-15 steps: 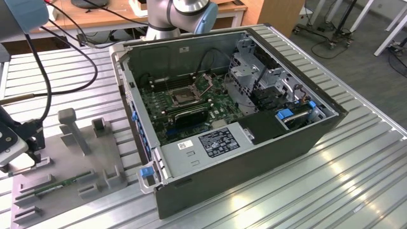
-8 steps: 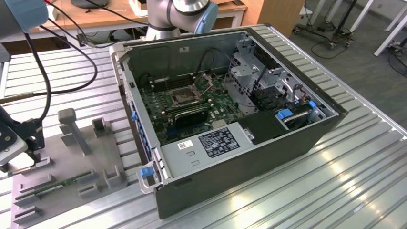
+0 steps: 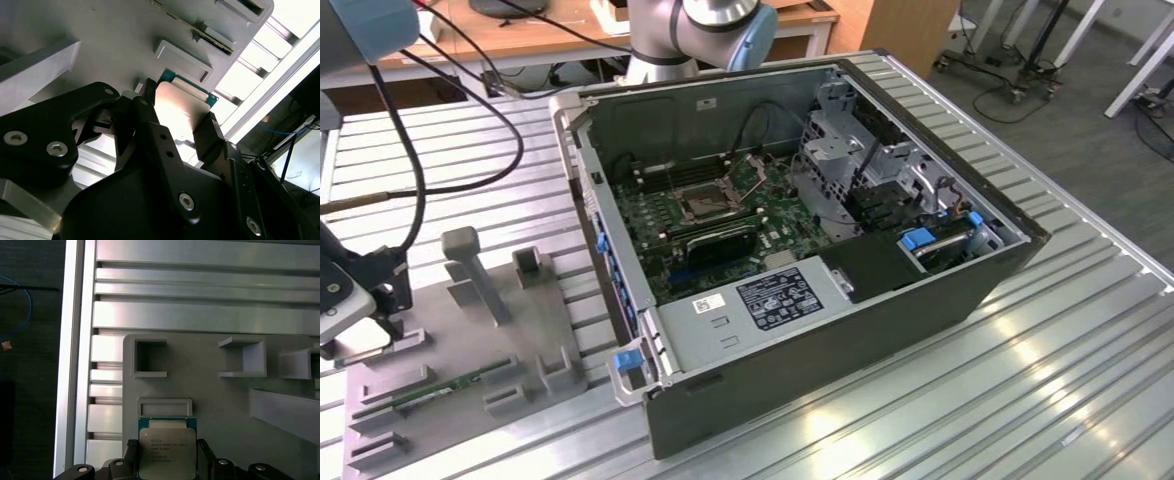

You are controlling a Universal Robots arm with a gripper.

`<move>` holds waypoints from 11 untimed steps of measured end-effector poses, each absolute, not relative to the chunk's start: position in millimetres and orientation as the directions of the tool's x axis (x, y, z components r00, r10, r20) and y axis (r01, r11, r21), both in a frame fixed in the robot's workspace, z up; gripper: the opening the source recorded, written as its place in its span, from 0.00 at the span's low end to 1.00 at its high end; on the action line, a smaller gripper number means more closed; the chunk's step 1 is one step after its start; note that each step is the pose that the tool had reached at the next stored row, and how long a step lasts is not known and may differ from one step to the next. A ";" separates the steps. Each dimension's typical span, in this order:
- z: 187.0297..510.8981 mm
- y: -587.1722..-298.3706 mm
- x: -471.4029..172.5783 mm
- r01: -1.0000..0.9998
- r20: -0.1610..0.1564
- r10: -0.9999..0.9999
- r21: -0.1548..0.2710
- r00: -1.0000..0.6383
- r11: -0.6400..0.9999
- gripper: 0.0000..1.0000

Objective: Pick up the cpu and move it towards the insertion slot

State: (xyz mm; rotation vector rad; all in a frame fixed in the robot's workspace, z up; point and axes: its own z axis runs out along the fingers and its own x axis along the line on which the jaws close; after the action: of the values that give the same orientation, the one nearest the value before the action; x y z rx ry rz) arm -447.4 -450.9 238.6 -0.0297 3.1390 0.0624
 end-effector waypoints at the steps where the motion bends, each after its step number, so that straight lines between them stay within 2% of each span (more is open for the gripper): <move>1: 239.0 -450.9 -447.4 -0.019 -0.002 -0.019 0.040 -1.000 0.999 0.55; 11: 240.5 -450.9 -447.4 -0.019 -0.002 -0.019 0.040 -1.000 0.999 0.55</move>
State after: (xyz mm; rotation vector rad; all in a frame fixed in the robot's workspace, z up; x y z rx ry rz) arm -447.4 -450.9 240.5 -0.0297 3.1391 0.0624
